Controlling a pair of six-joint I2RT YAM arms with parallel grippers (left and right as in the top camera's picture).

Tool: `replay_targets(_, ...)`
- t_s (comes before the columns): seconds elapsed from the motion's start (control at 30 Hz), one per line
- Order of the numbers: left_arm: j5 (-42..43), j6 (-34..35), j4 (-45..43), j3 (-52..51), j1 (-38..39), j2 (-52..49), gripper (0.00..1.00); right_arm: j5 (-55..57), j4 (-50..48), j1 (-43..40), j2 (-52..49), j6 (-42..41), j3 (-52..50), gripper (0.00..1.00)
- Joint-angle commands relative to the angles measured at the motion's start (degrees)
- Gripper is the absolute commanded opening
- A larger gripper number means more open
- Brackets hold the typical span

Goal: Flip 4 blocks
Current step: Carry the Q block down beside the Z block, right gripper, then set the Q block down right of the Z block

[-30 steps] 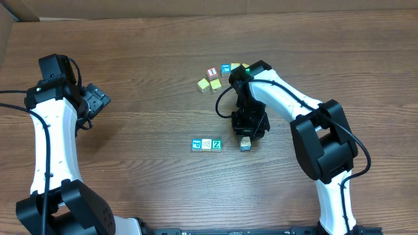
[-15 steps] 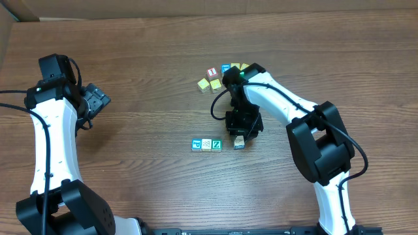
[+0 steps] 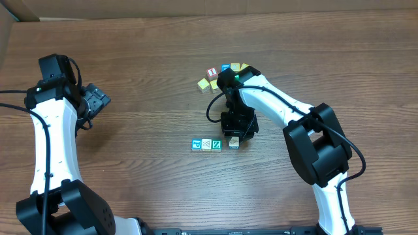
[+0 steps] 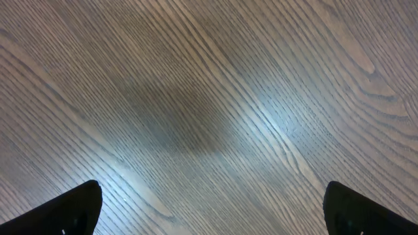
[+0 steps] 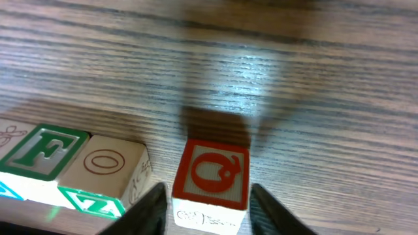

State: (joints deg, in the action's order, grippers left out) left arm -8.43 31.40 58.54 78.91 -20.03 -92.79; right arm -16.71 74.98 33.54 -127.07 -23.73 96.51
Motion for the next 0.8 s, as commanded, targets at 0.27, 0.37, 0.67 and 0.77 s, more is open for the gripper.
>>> replay_targets(0.27,-0.37,0.13,-0.07,0.59,-0.2,0.31,1.0,-4.31,-0.37,-1.49,1.6,0.26,0.76,0.45)
replay_targets(0.37,-0.35,0.13,-0.07,0.59,-0.2,0.31,1.0,-8.46,-0.35,-2.67,1.6,2.86,0.76,0.44)
replay_targets(0.67,-0.37,0.13,-0.07,0.59,-0.2,0.28,1.0,-9.14,-0.13,-2.58,1.6,2.91,0.74,0.43)
replay_targets(0.77,-0.37,0.13,-0.07,0.59,-0.2,0.31,1.0,-9.25,-0.15,-2.1,1.6,2.71,0.74,0.43)
